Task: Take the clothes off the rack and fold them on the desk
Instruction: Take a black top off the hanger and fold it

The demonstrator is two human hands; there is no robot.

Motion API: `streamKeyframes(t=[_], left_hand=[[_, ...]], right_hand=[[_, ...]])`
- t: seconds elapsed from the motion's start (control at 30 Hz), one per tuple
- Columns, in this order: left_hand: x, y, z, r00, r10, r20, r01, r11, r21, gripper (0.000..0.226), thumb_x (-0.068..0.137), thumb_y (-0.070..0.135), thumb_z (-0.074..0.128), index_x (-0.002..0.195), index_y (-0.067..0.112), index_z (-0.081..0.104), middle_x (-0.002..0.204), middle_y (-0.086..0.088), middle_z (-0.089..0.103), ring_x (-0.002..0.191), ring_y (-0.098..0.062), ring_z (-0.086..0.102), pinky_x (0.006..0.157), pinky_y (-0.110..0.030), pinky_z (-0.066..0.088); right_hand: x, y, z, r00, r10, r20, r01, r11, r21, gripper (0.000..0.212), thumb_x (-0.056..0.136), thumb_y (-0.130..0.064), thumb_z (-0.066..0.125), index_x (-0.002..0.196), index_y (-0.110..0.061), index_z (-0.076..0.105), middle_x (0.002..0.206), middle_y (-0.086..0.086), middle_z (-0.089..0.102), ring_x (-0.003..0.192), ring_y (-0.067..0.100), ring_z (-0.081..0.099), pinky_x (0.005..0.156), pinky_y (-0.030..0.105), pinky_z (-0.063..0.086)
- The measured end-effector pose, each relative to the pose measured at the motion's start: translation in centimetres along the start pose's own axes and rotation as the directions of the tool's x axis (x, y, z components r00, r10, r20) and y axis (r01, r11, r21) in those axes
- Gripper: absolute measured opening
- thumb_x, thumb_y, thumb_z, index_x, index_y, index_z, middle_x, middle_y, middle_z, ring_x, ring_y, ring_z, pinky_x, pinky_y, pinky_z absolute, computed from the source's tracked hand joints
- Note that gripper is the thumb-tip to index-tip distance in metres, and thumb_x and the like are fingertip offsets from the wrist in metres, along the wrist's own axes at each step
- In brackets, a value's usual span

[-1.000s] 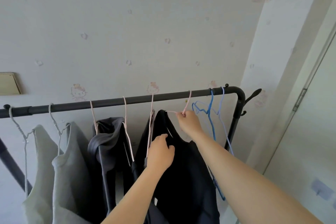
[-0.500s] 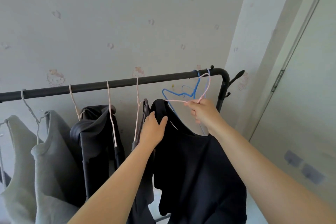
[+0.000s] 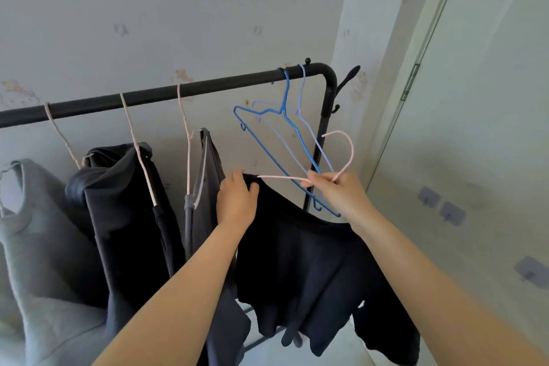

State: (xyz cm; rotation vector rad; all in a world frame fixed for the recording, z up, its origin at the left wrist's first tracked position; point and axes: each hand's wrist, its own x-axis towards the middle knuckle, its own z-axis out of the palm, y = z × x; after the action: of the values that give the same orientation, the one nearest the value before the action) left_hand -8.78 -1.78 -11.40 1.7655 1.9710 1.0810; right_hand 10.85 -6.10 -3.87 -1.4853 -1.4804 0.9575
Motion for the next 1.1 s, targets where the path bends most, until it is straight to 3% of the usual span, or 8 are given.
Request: streamKeyframes(t=[0.1, 0.23, 0.4, 0.53, 0.63, 0.77, 0.9, 1.1], left_hand=[[-0.7, -0.4, -0.3, 0.995, 0.068, 0.07, -0.072, 0.996, 0.054, 0.028, 0.101, 0.022, 0.039, 0.12, 0.01, 0.055, 0.112, -0.007, 0.06, 0.097, -0.027, 0.058, 0.08, -0.041, 0.049], [-1.3, -0.9, -1.4, 0.991, 0.095, 0.099, -0.112, 0.976, 0.187, 0.025, 0.102, 0.021, 0.035, 0.089, 0.008, 0.051, 0.077, -0.002, 0.053, 0.074, -0.024, 0.052, 0.063, -0.032, 0.038], [-1.6, -1.9, -2.5, 0.997, -0.011, 0.079, 0.016, 0.998, -0.06, 0.033, 0.1, 0.013, 0.033, 0.068, 0.01, 0.04, 0.065, -0.006, 0.046, 0.063, -0.021, 0.044, 0.055, -0.034, 0.034], [-2.3, -1.0, -3.7, 0.984, -0.138, 0.113, 0.164, 0.952, -0.258, 0.032, 0.099, 0.018, 0.032, 0.071, 0.008, 0.043, 0.068, -0.007, 0.042, 0.064, -0.018, 0.04, 0.057, -0.031, 0.031], [-2.2, -1.0, -4.5, 0.946, -0.227, 0.231, 0.301, 0.879, -0.369, 0.038, 0.098, 0.029, 0.032, 0.083, 0.004, 0.057, 0.076, -0.01, 0.051, 0.074, -0.022, 0.05, 0.069, -0.034, 0.039], [-2.2, -0.4, -5.5, 0.939, -0.172, 0.297, 0.287, 0.868, -0.406, 0.036, 0.094, 0.038, 0.036, 0.08, 0.01, 0.056, 0.074, -0.009, 0.049, 0.07, -0.022, 0.048, 0.07, -0.035, 0.038], [-2.7, 0.0, -6.7, 0.944, -0.124, 0.305, 0.247, 0.879, -0.408, 0.039, 0.085, 0.048, 0.04, 0.08, 0.013, 0.057, 0.077, -0.005, 0.052, 0.071, -0.02, 0.048, 0.071, -0.035, 0.036], [-3.5, 0.5, -8.5, 0.952, -0.108, 0.287, 0.237, 0.852, -0.467, 0.026, 0.097, 0.037, 0.044, 0.088, 0.016, 0.058, 0.087, -0.005, 0.055, 0.08, -0.02, 0.052, 0.075, -0.031, 0.039]], right_hand=[[-0.8, 1.5, -1.1, 0.998, -0.049, -0.049, 0.047, 0.998, -0.036, 0.021, 0.09, -0.036, 0.065, 0.08, -0.025, 0.079, 0.057, 0.008, 0.045, 0.05, 0.01, 0.032, 0.05, 0.017, 0.029], [-1.9, 3.7, -2.6, 0.994, -0.107, -0.028, 0.102, 0.985, -0.139, 0.027, 0.094, -0.032, 0.06, 0.075, -0.022, 0.076, 0.044, -0.009, 0.027, 0.042, 0.007, 0.022, 0.044, 0.017, 0.021], [-3.1, 6.2, -4.1, 0.988, -0.146, 0.047, 0.152, 0.97, -0.189, 0.03, 0.095, -0.034, 0.057, 0.071, -0.026, 0.075, 0.055, 0.004, 0.033, 0.052, 0.009, 0.027, 0.05, 0.02, 0.024], [-3.1, 6.3, -5.1, 0.996, -0.093, 0.011, 0.092, 0.992, 0.086, 0.031, 0.091, -0.036, 0.057, 0.073, -0.017, 0.074, 0.053, 0.002, 0.023, 0.049, 0.012, 0.021, 0.046, 0.019, 0.021], [-2.7, 5.2, -4.4, 0.994, -0.106, 0.004, 0.103, 0.974, 0.202, 0.034, 0.086, -0.046, 0.056, 0.077, -0.018, 0.073, 0.057, 0.001, 0.02, 0.053, 0.014, 0.017, 0.047, 0.021, 0.018], [-1.4, 2.9, -2.6, 0.991, -0.121, 0.053, 0.109, 0.976, 0.186, 0.03, 0.098, -0.035, 0.051, 0.093, -0.017, 0.074, 0.056, -0.006, 0.025, 0.05, 0.011, 0.02, 0.046, 0.02, 0.021], [0.2, -0.2, 0.7, 0.978, -0.176, 0.114, 0.157, 0.975, 0.158, 0.025, 0.1, -0.023, 0.048, 0.095, -0.017, 0.072, 0.057, -0.004, 0.028, 0.047, 0.008, 0.023, 0.044, 0.015, 0.023], [4.1, -4.5, 4.9, 0.979, -0.163, 0.124, 0.157, 0.986, 0.055, 0.025, 0.101, -0.021, 0.043, 0.103, -0.012, 0.066, 0.059, -0.002, 0.038, 0.048, 0.008, 0.032, 0.048, 0.02, 0.026]])
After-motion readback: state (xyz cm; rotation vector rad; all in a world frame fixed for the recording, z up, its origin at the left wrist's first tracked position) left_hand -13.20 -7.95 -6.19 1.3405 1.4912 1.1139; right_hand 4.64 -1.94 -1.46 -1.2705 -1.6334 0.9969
